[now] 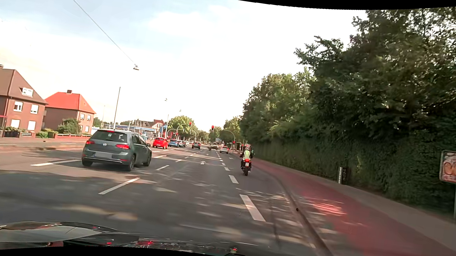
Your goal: Follow the waypoints while adhering to traffic rules and regulations
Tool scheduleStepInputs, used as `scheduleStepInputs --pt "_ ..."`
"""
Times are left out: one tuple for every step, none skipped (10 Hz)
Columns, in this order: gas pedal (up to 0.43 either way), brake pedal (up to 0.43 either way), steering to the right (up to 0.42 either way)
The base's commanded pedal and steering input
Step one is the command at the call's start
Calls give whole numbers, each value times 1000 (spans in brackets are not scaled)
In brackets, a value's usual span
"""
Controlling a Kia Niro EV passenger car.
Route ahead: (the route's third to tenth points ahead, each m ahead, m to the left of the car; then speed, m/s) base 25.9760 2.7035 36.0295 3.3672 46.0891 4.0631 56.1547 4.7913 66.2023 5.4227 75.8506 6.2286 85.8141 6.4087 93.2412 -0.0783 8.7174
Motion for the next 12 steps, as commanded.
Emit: scheduleStepInputs --pt "110 0 13" --pt "110 0 13" --pt "110 0 13" --pt "110 0 13" --pt "110 0 14" --pt "110 0 15" --pt "110 0 15" --pt "110 0 15" --pt "110 0 15" --pt "98 0 14" --pt "87 0 10" --pt "87 0 8"
